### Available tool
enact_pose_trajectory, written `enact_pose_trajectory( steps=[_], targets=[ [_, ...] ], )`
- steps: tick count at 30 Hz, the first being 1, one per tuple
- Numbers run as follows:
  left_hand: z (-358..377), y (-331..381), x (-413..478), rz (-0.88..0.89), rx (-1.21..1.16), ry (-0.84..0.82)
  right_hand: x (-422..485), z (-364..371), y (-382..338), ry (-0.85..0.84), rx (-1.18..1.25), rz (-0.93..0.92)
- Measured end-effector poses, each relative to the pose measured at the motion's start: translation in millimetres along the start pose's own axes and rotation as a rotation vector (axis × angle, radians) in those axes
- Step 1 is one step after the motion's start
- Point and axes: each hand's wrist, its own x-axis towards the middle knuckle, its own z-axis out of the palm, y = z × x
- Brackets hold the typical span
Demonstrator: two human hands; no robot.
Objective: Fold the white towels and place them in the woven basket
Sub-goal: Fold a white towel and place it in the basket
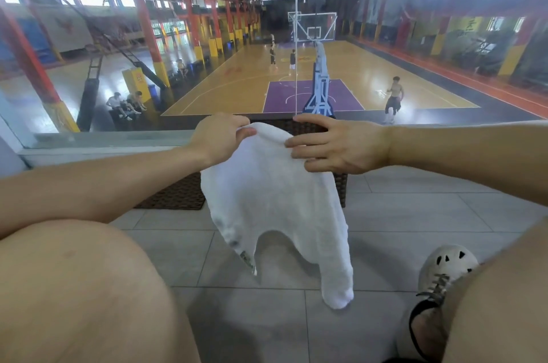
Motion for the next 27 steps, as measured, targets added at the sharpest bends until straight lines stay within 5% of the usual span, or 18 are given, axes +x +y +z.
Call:
enact_pose_trajectory(
  steps=[2,6,9,15,23,27],
  targets=[
    [1,0,3,-0.039,-0.103,0.053,8,2,-10,0.026,0.157,0.226],
    [-1,16,8,-0.131,-0.348,0.102,21,2,-29,-0.062,0.875,0.953],
    [-1,29,7,-0.086,-0.345,0.092,24,14,-31,-0.036,1.084,1.184],
    [-3,14,4,-0.159,0.02,0.141,28,12,-18,0.044,1.407,1.255],
    [-4,19,-1,0.069,0.436,0.159,39,-2,-20,-0.259,0.824,1.023],
    [-8,20,-3,0.094,0.54,0.144,45,-11,-34,-0.254,0.983,0.898]
  ],
)
